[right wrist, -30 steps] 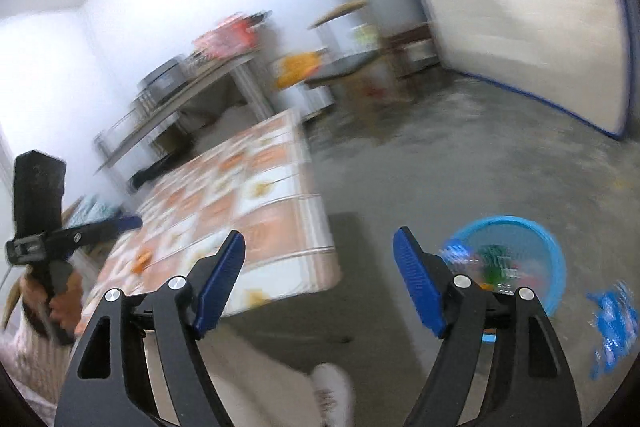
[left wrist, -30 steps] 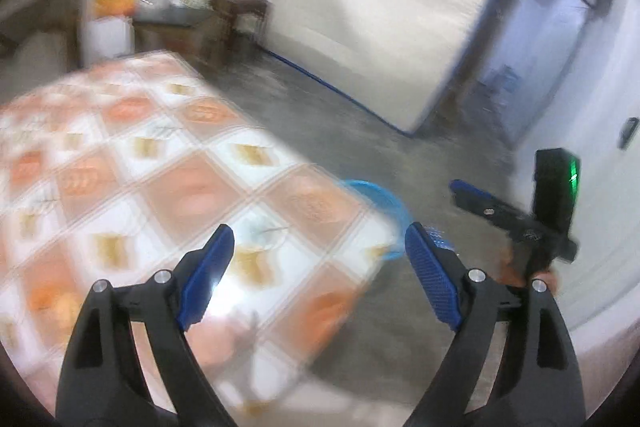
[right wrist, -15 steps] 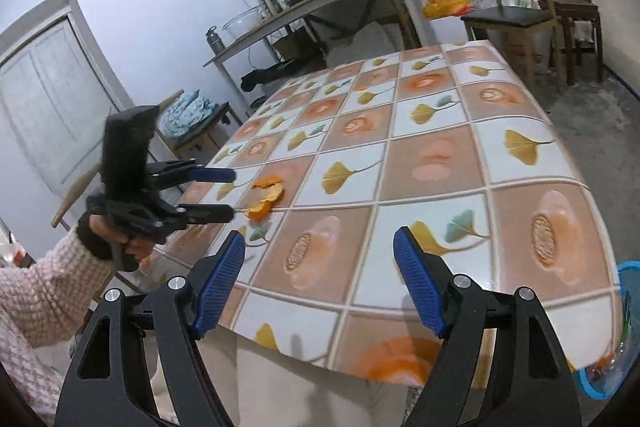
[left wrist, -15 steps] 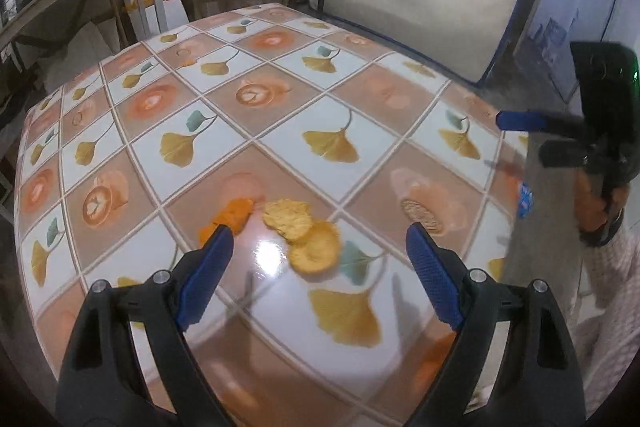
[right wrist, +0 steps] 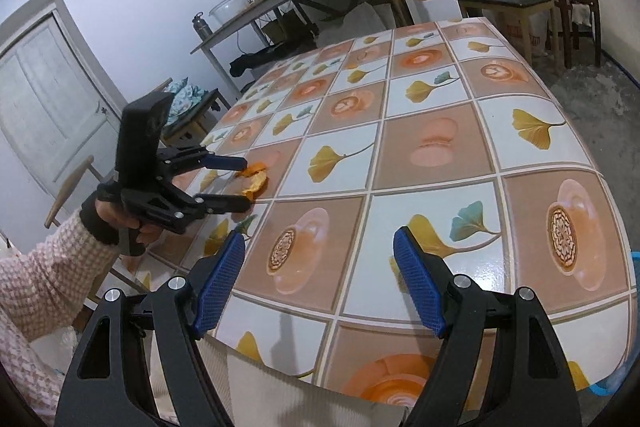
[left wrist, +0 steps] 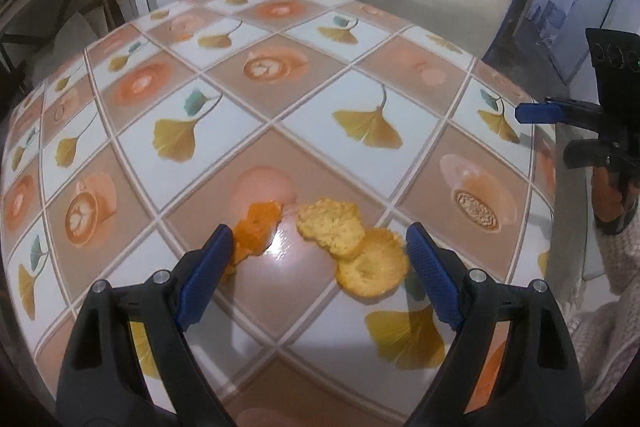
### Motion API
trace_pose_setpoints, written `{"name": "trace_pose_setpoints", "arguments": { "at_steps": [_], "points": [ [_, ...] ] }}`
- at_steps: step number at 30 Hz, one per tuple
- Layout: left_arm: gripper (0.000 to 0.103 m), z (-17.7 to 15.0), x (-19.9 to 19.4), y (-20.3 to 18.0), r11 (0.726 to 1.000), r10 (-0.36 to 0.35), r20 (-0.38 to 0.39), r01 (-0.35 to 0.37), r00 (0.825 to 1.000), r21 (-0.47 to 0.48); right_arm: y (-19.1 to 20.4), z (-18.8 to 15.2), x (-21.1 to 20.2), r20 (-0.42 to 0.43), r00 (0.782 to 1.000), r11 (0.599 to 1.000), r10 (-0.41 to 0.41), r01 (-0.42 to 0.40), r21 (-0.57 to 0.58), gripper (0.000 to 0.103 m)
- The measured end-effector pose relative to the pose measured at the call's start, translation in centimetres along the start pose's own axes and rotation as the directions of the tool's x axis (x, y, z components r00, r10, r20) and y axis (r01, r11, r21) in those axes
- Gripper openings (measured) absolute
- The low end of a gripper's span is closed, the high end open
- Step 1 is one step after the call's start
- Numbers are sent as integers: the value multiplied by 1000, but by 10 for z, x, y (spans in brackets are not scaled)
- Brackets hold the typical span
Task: Collect trash
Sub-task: 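Grasp the remaining orange peel on the table with the left tool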
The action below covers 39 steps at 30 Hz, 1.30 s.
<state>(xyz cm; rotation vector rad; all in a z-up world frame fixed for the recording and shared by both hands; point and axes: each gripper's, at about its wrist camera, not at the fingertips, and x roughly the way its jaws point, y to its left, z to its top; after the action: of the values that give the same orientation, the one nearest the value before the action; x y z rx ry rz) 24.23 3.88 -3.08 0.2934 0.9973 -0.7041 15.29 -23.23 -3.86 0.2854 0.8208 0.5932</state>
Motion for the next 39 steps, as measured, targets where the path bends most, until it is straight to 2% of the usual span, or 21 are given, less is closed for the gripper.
{"name": "trace_pose_setpoints", "arguments": {
  "at_steps": [2, 6, 13, 18, 20, 24, 27, 31, 39],
  "points": [
    [84, -2, -1, 0, 1000, -9, -4, 9, 1000, 17, -1, 0, 2, -4, 1000, 1000, 3, -3, 1, 75],
    [81, -4, 1, -6, 997, 21, -10, -20, 1000, 77, -2, 1, 5, -8, 1000, 1000, 3, -3, 8, 75],
    [49, -2, -4, 1, 995, 68, 3, -68, 998, 69, -3, 0, 13, -18, 1000, 1000, 0, 0, 15, 75],
    [42, 1, -2, -1, 992, 97, 7, -97, 995, 75, 0, 3, 16, -21, 1000, 1000, 3, -2, 13, 75],
    [31, 3, 0, -3, 992, 99, 13, -100, 995, 77, 2, 3, 16, -19, 1000, 1000, 2, -2, 9, 75],
    [26, 9, 2, -4, 991, 113, 11, -114, 993, 70, 4, 3, 14, -16, 1000, 1000, 2, -2, 7, 75],
    [17, 11, 3, -4, 989, 138, 17, -139, 990, 51, 3, 1, 13, -16, 1000, 1000, -2, 2, 10, 75],
    [13, 10, 3, -4, 987, 156, 28, -156, 987, 27, 3, 1, 10, -11, 1000, 1000, -7, 7, 16, 75],
    [10, 2, -13, -6, 994, 106, 74, -103, 992, -43, 5, -1, 0, 3, 1000, 1000, -18, 18, 12, 75]
  ]
}}
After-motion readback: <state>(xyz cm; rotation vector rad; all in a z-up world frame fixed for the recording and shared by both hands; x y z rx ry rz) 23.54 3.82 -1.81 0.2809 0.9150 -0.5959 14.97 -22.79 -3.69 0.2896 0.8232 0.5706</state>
